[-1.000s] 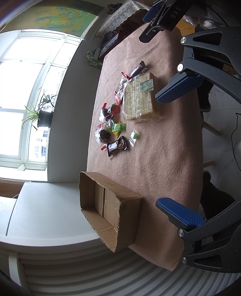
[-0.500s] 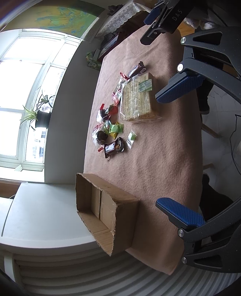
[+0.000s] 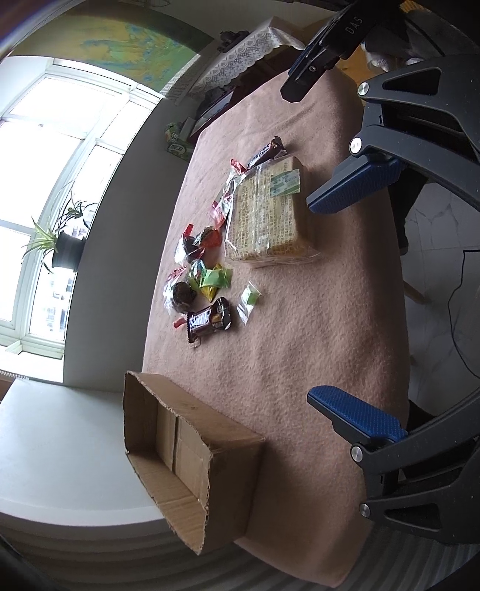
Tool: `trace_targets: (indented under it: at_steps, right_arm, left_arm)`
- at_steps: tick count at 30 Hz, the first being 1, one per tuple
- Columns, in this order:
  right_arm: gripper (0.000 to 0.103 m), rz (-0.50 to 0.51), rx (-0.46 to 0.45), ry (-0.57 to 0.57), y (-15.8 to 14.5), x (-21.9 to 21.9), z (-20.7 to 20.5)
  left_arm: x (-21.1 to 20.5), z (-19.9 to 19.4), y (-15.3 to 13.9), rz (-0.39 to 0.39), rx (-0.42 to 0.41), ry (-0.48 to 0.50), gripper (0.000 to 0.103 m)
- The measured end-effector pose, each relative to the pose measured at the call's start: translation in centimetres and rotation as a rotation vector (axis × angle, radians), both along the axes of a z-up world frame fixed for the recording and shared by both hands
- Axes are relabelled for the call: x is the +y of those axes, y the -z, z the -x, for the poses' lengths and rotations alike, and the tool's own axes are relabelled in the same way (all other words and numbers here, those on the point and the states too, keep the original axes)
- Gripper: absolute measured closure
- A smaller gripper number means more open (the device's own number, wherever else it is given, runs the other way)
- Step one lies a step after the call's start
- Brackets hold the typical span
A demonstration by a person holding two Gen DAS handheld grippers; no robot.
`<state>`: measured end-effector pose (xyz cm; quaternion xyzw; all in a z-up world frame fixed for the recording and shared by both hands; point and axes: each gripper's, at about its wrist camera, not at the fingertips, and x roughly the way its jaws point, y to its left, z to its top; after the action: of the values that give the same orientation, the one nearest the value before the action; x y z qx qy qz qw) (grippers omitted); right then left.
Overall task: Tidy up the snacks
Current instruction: 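Move the left tool to the wrapped bread loaf and grasp it, then carry the bread loaf with the left tool into the cardboard box and release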
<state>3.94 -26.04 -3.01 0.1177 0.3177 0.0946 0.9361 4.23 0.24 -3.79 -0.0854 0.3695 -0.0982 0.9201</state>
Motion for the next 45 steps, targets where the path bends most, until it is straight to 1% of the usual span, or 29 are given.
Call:
trace_targets:
  at_steps: [2,3,4,8,10,12,14,16,19,21,22,24,25,26,27,28,34,39,45]
  right_arm:
    - [0.000,-0.073,0.030,-0.049,0.5,-0.2,-0.9]
    - [0.000,-0.103,0.045,-0.072,0.7,-0.1,-1.3]
    - [0.000,-0.123,0.058,-0.091,1.0,0.0,-1.7]
    - [0.010,-0.198,0.119,-0.156,2.1,0.5,-3.7]
    - [0.012,-0.244,0.152,-0.165,2.8,0.3,-4.8]
    - [0.014,-0.266,0.172,-0.168,3.2,0.2,-5.7]
    - [0.022,-0.277,0.190,-0.179,3.6,0.2,-6.5]
    - [0.026,-0.302,0.218,-0.200,4.0,0.1,-7.1]
    - [0.028,-0.336,0.255,-0.218,4.8,0.3,-7.9]
    - [0.033,-0.352,0.271,-0.233,5.3,0.6,-8.4]
    - [0.037,-0.358,0.279,-0.240,5.5,0.7,-8.6]
    - [0.038,-0.358,0.280,-0.243,5.6,0.8,-8.7]
    - [0.040,-0.353,0.281,-0.245,5.6,0.8,-8.8]
    - [0.045,-0.347,0.284,-0.244,5.5,0.8,-8.8]
    - [0.046,-0.339,0.288,-0.241,5.5,0.9,-8.8]
    - [0.049,-0.334,0.292,-0.239,5.6,0.9,-8.9]
    - [0.051,-0.305,0.288,-0.239,5.3,1.2,-8.7]
    - [0.051,-0.304,0.280,-0.244,4.9,1.6,-8.7]
    - [0.051,-0.285,0.252,-0.260,3.4,2.5,-8.5]
  left_arm:
    - [0.0,-0.4,0.2,0.031,0.014,0.024,0.013]
    - [-0.1,-0.7,0.3,0.050,0.025,0.039,0.017]
    - [-0.1,-1.0,0.5,0.071,0.039,0.056,0.018]
    - [-0.7,-2.2,1.0,0.131,0.074,0.117,0.024]
    - [-1.1,-2.8,1.3,0.159,0.095,0.146,0.028]
    - [-1.4,-3.5,1.6,0.189,0.117,0.168,0.029]
    - [-1.7,-4.1,2.0,0.206,0.131,0.178,0.031]
    - [-1.6,-4.7,2.3,0.223,0.148,0.184,0.036]
    - [-1.7,-5.4,2.7,0.259,0.171,0.201,0.040]
    - [-1.9,-5.8,3.0,0.275,0.185,0.210,0.040]
    - [-2.0,-6.1,3.2,0.278,0.191,0.216,0.041]
    - [-2.2,-6.2,3.4,0.280,0.197,0.222,0.044]
    - [-2.3,-6.1,3.4,0.281,0.196,0.228,0.047]
    - [-2.3,-6.1,3.3,0.283,0.195,0.234,0.048]
    - [-2.4,-6.2,3.3,0.284,0.194,0.241,0.050]
    - [-2.5,-6.3,3.3,0.283,0.195,0.243,0.050]
    - [-3.0,-6.5,3.2,0.253,0.183,0.247,0.050]
    - [-3.3,-6.4,2.7,0.225,0.163,0.245,0.050]
    - [-3.0,-6.1,1.7,0.216,0.134,0.238,0.050]
